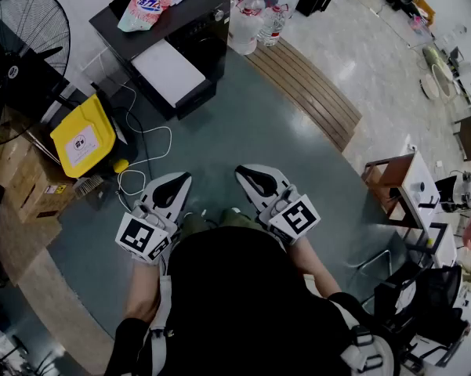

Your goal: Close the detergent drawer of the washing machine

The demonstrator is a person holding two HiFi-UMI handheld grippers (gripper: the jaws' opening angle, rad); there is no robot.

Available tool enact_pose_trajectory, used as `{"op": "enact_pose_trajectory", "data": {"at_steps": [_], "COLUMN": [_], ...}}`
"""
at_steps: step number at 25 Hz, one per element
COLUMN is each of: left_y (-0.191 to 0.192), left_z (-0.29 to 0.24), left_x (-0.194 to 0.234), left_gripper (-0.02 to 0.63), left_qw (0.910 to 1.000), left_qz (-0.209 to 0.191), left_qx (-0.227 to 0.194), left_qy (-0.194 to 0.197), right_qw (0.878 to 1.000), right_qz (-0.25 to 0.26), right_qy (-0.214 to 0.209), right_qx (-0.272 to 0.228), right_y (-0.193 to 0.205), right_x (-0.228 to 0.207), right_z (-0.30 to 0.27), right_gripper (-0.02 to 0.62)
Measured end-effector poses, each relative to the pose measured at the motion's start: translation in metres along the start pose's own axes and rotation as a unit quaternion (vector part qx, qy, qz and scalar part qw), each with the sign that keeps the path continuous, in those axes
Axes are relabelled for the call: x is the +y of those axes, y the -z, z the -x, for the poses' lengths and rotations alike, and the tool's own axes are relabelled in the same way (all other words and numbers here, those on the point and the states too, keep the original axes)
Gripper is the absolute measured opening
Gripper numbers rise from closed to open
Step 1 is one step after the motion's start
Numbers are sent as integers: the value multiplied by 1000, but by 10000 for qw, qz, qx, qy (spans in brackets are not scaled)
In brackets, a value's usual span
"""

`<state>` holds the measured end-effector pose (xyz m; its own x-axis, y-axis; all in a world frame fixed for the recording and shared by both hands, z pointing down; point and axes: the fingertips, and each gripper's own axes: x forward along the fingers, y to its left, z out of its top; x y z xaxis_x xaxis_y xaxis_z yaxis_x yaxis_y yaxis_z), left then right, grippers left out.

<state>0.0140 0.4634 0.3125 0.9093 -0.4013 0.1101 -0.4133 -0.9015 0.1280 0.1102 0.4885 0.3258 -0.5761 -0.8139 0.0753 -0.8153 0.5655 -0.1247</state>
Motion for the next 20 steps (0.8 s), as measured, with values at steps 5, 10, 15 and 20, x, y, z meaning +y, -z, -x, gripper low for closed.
{"op": "enact_pose_trajectory", "data": {"at_steps": [5, 10, 15, 20], "left_y": [0, 4, 14, 23], "left_z": [-11, -24, -32, -42], "left_x": [-11, -28, -37, -33], "left_gripper": [10, 9, 10, 10], "left_qw": [9998, 9995, 9990, 9992], "left_qz": [165, -5, -56, -33], "left_qx": [-72, 54, 254, 352], "left_qy": [-132, -301, -361, -188], "right_qw": [10000, 9997, 9992, 9993], "right_qz": [-49, -157, -194, -231], "right_qy": [2, -200, -328, -273], "right_qx": [-20, -44, -118, -51], "right_y": [2, 9, 8, 15], "right_x": [-10, -17, -22, -32], "right_z": [17, 31, 35, 30], "right_gripper": [32, 32, 32, 32]}}
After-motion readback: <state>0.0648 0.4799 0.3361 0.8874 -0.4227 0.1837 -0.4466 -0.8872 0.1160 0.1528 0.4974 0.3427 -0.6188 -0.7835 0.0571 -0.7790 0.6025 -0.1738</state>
